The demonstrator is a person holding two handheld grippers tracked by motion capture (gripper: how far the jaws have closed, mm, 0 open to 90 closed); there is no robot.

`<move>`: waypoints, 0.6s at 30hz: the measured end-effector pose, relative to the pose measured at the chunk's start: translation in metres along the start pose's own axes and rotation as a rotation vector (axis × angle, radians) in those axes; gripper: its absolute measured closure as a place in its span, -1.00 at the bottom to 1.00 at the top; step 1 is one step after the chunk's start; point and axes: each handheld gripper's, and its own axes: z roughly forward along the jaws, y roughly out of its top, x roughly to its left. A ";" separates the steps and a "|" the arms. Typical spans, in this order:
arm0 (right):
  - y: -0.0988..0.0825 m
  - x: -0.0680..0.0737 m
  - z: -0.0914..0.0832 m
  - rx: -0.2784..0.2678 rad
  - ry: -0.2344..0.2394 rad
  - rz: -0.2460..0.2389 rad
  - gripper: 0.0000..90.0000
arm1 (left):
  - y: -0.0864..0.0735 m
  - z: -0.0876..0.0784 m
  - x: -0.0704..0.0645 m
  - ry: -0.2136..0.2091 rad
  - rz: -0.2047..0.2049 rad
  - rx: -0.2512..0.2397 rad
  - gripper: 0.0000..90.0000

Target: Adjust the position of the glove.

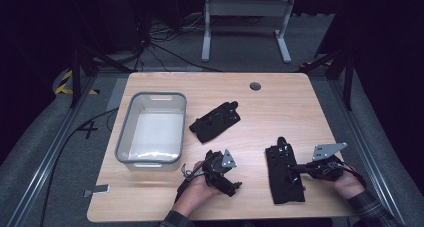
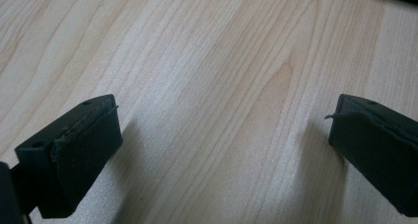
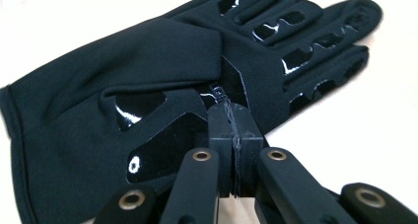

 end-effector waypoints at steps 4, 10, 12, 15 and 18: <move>-0.003 0.004 -0.002 -0.005 0.004 -0.005 0.99 | 0.000 0.000 0.000 0.000 0.000 0.000 -1.00; -0.003 0.002 -0.010 -0.075 -0.047 0.005 0.61 | 0.000 0.000 0.000 0.001 -0.002 -0.001 -1.00; -0.006 -0.002 -0.014 -0.101 -0.076 0.027 0.40 | 0.000 0.000 0.000 0.001 -0.002 0.000 -1.00; -0.015 -0.010 -0.021 -0.138 -0.132 0.075 0.07 | 0.000 0.000 0.000 0.002 -0.001 -0.001 -1.00; -0.024 -0.016 -0.024 -0.153 -0.179 0.109 -0.19 | 0.000 0.000 0.000 0.002 -0.001 0.000 -1.00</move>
